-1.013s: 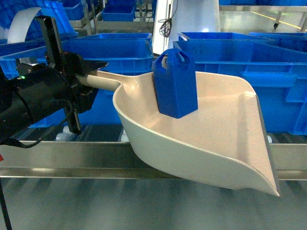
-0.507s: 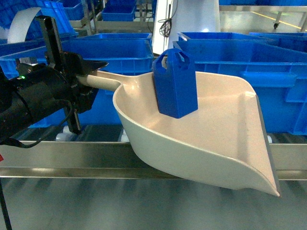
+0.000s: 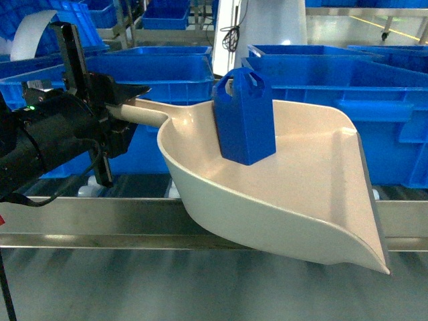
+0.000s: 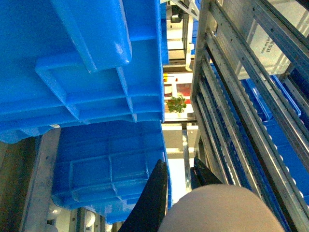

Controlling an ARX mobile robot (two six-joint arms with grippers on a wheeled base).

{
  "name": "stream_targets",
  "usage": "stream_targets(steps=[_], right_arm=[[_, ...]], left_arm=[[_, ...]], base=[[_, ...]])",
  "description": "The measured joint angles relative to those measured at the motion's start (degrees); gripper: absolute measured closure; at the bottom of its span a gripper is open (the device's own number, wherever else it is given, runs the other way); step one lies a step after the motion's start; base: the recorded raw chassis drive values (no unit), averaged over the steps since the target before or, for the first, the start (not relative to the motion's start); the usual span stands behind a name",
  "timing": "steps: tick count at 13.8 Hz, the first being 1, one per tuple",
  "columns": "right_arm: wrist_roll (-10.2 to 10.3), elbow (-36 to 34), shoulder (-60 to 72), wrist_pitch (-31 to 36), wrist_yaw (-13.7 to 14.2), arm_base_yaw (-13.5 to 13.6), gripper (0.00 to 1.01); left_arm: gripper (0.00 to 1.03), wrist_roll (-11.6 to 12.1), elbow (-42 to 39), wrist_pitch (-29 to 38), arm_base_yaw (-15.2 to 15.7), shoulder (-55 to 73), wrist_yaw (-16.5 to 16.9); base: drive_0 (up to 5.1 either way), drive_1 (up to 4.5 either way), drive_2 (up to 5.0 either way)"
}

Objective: Place part in tray to right shelf

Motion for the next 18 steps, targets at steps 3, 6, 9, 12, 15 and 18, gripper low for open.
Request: stream_targets(steps=[3,6,9,12,15,18], right_arm=[[0.0,0.0,0.0,0.0,0.0,0.0,0.03],[0.0,0.0,0.0,0.0,0.0,0.0,0.03],[0.0,0.0,0.0,0.0,0.0,0.0,0.03],[0.0,0.0,0.0,0.0,0.0,0.0,0.03],[0.0,0.0,0.0,0.0,0.0,0.0,0.03],[0.0,0.0,0.0,0.0,0.0,0.0,0.03]], left_arm=[[0.90,0.0,0.0,0.0,0.0,0.0,0.0],[0.90,0.0,0.0,0.0,0.0,0.0,0.0],[0.90,0.0,0.0,0.0,0.0,0.0,0.0],[0.90,0.0,0.0,0.0,0.0,0.0,0.0],[0.90,0.0,0.0,0.0,0.0,0.0,0.0],[0.90,0.0,0.0,0.0,0.0,0.0,0.0]], base=[[0.0,0.00,0.0],[0.0,0.00,0.0],[0.0,0.00,0.0],[0.0,0.00,0.0],[0.0,0.00,0.0],[0.0,0.00,0.0]])
